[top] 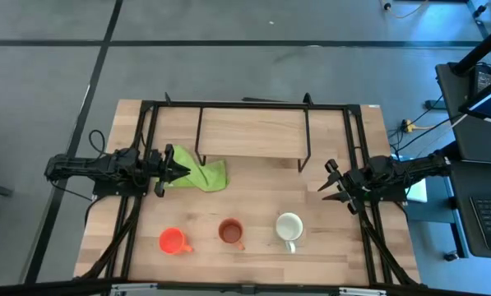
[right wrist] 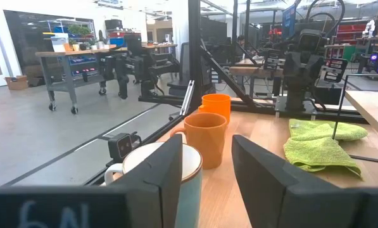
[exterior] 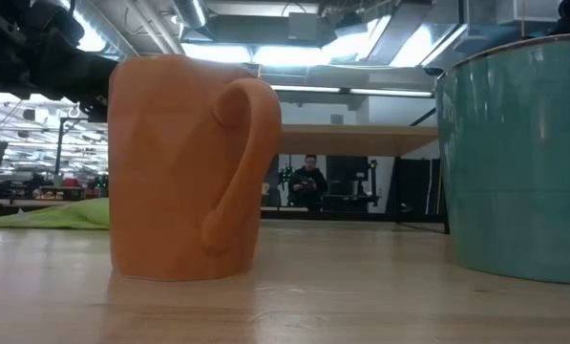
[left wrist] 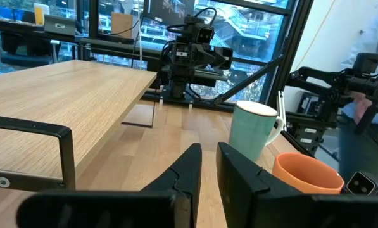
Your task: Stack small to large cups/mugs on shelf
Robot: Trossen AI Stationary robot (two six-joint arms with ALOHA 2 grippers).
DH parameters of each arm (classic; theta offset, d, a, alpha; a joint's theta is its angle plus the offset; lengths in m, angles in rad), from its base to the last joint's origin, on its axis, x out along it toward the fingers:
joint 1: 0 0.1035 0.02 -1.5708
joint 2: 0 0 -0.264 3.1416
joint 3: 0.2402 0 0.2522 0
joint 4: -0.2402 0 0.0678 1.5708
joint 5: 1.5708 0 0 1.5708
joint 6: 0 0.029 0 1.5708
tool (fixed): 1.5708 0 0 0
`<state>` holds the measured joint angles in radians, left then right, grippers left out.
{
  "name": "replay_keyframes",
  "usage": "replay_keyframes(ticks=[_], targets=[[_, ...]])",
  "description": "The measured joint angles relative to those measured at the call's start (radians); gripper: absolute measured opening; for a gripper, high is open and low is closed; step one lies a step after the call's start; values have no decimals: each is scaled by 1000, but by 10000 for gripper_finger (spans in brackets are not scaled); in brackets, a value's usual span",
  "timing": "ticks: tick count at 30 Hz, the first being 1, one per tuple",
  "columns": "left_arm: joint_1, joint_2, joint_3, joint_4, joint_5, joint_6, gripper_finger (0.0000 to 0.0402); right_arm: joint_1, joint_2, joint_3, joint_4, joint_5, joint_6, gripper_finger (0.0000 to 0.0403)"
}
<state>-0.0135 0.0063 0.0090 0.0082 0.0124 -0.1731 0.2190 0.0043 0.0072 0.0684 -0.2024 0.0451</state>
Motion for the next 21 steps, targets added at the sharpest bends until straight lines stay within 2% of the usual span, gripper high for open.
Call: replay_keyframes(ticks=[6, 9, 11, 15, 18, 21], targets=[[0, 0, 0, 0, 0, 0, 43, 0, 0, 0, 20, 0, 8, 139], [0, 0, 0, 0, 0, 0, 43, 0, 0, 0, 71, 23, 126, 139], [0, 0, 0, 0, 0, 0, 43, 1, 0, 0, 109, 156, 351, 139], [0, 0, 0, 0, 0, 0, 43, 0, 0, 0, 112, 606, 823, 139], [0, 0, 0, 0, 0, 0, 43, -1, -1, 0, 121, 897, 968, 139], [0, 0, 0, 0, 0, 0, 43, -1, -1, 0, 153, 1059, 972, 139]])
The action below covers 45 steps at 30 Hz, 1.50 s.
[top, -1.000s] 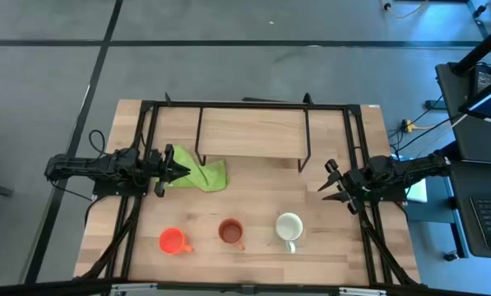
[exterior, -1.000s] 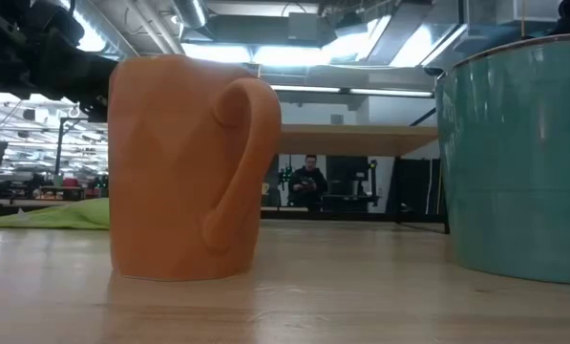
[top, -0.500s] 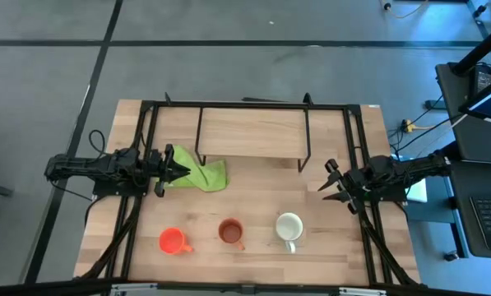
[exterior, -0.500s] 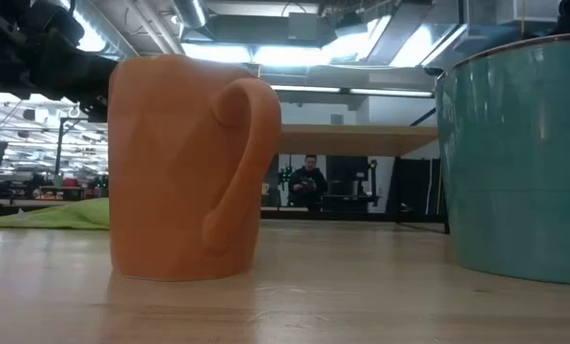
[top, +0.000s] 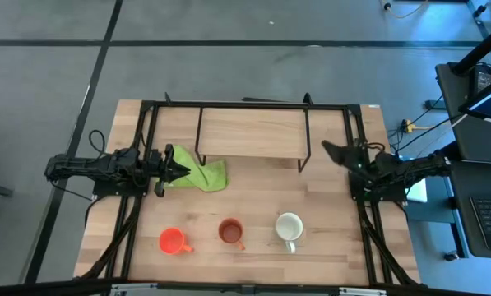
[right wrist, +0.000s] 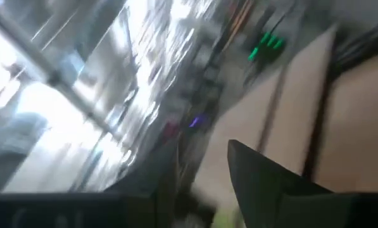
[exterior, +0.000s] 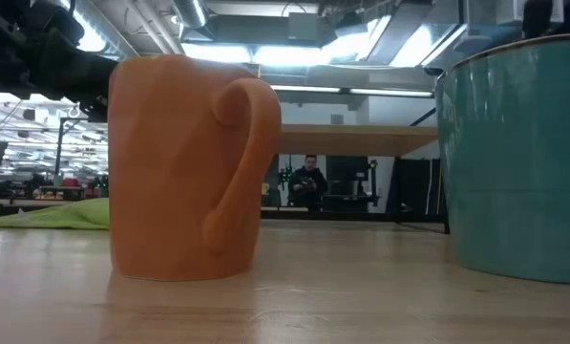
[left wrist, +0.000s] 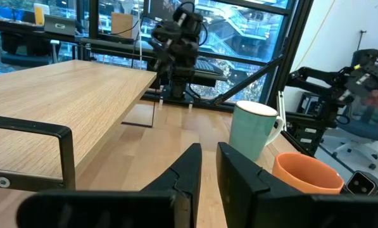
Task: Stack small to large cups/mugs on shelf
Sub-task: Put the green mug on the shelf
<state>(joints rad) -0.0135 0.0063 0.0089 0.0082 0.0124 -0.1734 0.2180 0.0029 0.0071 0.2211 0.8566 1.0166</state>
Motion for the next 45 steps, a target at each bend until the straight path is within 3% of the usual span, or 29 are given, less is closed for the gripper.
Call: replay_keyframes(ticks=[2, 5, 12, 15, 20, 24, 28, 31, 35, 45], targets=[[0, 0, 0, 0, 0, 0, 43, 0, 0, 0, 4, 92, -70, 139], [0, 0, 0, 0, 0, 0, 43, -1, 6, 0, 60, 133, -66, 139], [0, 0, 0, 0, 0, 0, 43, -1, 38, 12, 248, -171, -251, 139], [0, 0, 0, 0, 0, 0, 43, 30, 139, 141, 155, -204, -322, 137], [0, 0, 0, 0, 0, 0, 43, 71, 453, 567, -270, -209, -461, 135], [0, 0, 0, 0, 0, 0, 43, 72, 751, 964, -856, -264, -351, 135], [0, 0, 0, 0, 0, 0, 43, 73, 1021, 1216, -1378, -442, -132, 136], [0, 0, 0, 0, 0, 0, 43, 99, 1178, 1279, -1564, -627, -45, 143], [0, 0, 0, 0, 0, 0, 43, 176, 1307, 1284, -1510, -751, 1, 162], [0, 0, 0, 0, 0, 0, 43, 230, 1482, 1286, -1270, -726, 168, 202]])
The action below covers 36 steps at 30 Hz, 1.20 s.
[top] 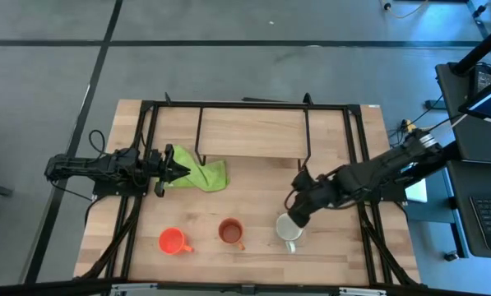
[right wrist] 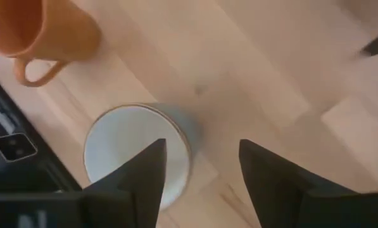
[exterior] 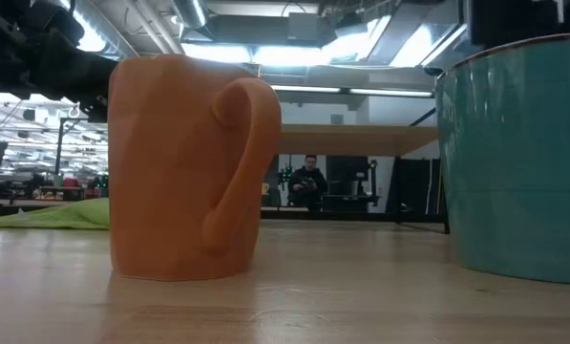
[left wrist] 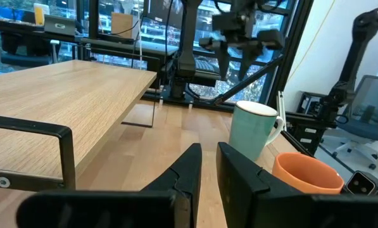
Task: Stack small to large cups/mugs on shelf
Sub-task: Put the green mug on the shelf
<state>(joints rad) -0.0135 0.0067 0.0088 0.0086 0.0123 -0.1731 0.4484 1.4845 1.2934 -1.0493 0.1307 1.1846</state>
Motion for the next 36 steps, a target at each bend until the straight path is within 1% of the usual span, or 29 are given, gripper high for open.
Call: replay_keyframes(ticks=[3, 7, 13, 19, 21, 23, 29, 30, 33, 36], targets=[[0, 0, 0, 0, 0, 0, 43, 2, 75, 0, 22, -54, 30, 204], [0, 0, 0, 0, 0, 0, 43, 1, 141, 0, 50, -53, 63, 204], [0, 0, 0, 0, 0, 0, 43, 2, 216, 0, 55, -64, 68, 204], [0, 0, 0, 0, 0, 0, 43, -4, 257, -1, 56, -73, 72, 199], [0, 0, 0, 0, 0, 0, 43, -5, 257, -1, 57, -73, 72, 183], [0, 0, 0, 0, 0, 0, 43, -6, 256, -1, 55, -63, 66, 157], [0, 0, 0, 0, 0, 0, 43, -6, 254, -1, 5, -50, 55, 38], [0, 0, 0, 0, 0, 0, 43, -5, 253, -1, 15, -40, 48, 26], [0, 0, 0, 0, 0, 0, 43, -8, 253, 0, 14, -45, 42, 27], [0, 0, 0, 0, 0, 0, 43, -23, 253, 0, 15, -54, 40, 38]])
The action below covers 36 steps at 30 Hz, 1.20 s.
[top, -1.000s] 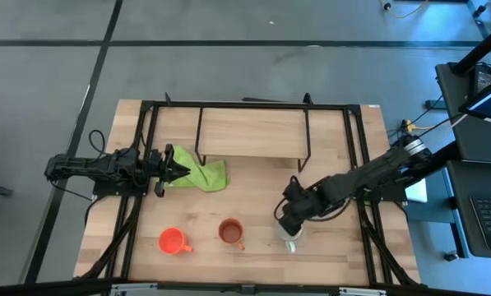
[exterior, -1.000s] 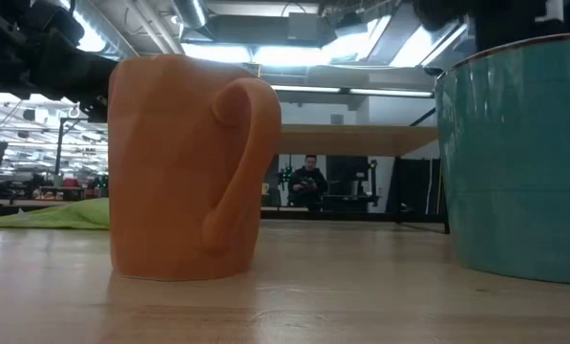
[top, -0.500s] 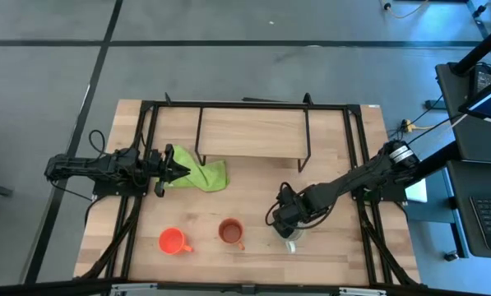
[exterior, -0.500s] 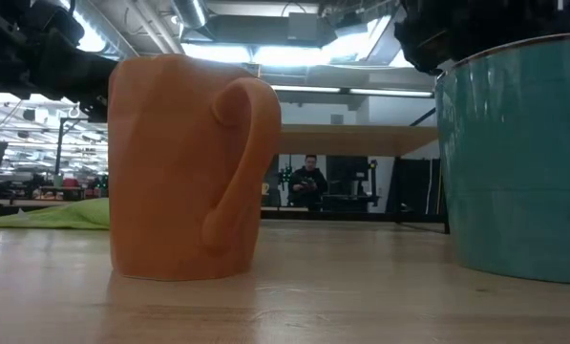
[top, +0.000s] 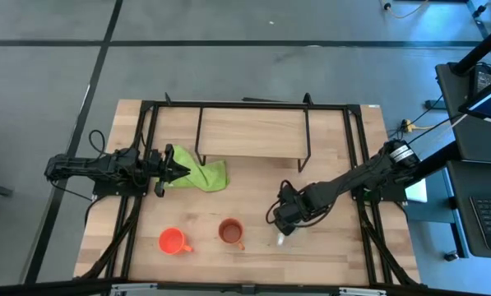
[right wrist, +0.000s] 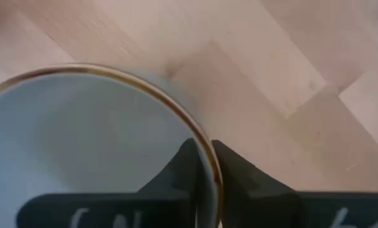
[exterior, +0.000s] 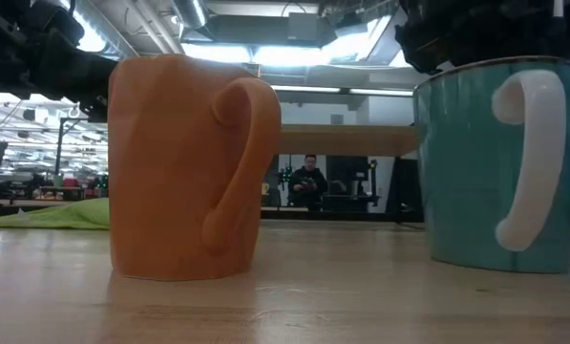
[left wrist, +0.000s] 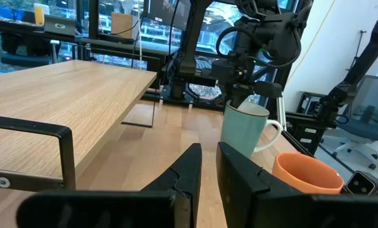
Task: Stack small to large cups/mugs on shelf
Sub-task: Put the green mug on the shelf
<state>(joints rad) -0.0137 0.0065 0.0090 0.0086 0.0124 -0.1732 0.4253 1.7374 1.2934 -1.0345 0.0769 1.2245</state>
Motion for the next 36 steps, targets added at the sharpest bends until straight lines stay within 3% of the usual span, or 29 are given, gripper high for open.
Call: replay_keyframes(ticks=[8, 17, 20, 29, 36], targets=[[0, 0, 0, 0, 0, 0, 43, -70, -1, 191, -83, -12, -217, 27], [0, 0, 0, 0, 0, 0, 43, -229, -4, 517, -503, 161, -561, 27], [0, 0, 0, 0, 0, 0, 43, -320, -5, 595, -537, 194, -659, 27], [0, 0, 0, 0, 0, 0, 43, -675, -2, 680, -540, 111, -898, 27], [0, 0, 0, 0, 0, 0, 43, -843, 27, 680, -536, 4, -1082, 27]])
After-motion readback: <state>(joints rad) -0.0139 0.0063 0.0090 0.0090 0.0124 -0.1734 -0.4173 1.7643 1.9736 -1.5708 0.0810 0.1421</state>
